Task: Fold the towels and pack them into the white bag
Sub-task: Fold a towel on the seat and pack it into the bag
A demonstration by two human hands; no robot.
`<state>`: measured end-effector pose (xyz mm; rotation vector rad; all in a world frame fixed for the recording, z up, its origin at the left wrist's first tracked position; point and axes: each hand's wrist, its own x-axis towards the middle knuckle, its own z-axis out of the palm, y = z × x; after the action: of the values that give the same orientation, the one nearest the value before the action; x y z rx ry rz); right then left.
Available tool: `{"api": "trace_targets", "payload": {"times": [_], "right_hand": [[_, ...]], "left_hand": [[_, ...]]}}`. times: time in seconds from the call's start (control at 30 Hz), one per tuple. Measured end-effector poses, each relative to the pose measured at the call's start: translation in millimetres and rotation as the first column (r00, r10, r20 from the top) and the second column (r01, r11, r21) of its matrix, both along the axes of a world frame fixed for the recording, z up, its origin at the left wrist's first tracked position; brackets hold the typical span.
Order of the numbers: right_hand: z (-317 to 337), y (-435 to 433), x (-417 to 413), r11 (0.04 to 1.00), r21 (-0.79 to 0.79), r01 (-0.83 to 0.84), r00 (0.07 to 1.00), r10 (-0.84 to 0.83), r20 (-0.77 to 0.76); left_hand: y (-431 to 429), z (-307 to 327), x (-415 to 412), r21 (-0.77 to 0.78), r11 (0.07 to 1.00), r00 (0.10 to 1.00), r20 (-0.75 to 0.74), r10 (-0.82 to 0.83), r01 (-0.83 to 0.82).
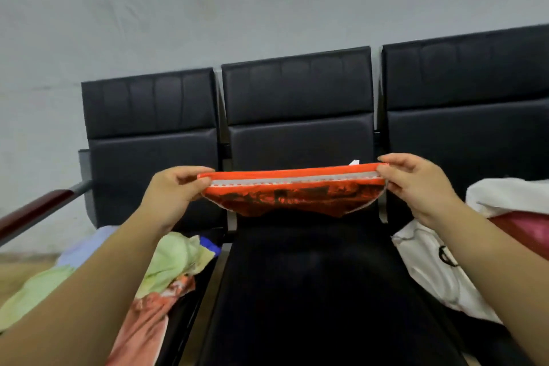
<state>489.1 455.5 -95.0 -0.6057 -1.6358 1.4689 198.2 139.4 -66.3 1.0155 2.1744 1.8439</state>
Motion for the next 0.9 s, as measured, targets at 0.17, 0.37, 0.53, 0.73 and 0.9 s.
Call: {"api": "trace_targets", "payload": {"times": [0.17,0.37,0.53,0.73,0.9], "right_hand": [[-104,-26,35,0.981,-0.152,-0.123,0.93,0.167,0.328],[-190,-41,58,0.912,-0.321,-0.256,0.651,0.408,0.641],[-190,-28,45,0.924,-0.308,-0.226,0.643,0.379,0.665],[-196,-19,23,0.947,-0.248,-0.203,0.572,0.32,0.755],[-202,-1,-5,0.981,-0.117,-0.152,0.644,0.188,0.742]], "left_hand": [[-31,-106,30,-0.335,0.936,0.991,0.106,-0.081,0.112],[-54,-190,32,-0.646,0.701,0.952,0.248,-0.179,0.3],[-42,-195,22,-0.669,0.7,0.967,0.208,-0.147,0.25],[-20,-208,8,-0.766,0.614,0.981,0.144,-0.126,0.192],[3,-207,-6,-0.777,0.612,0.989,0.114,-0.094,0.148]]}}
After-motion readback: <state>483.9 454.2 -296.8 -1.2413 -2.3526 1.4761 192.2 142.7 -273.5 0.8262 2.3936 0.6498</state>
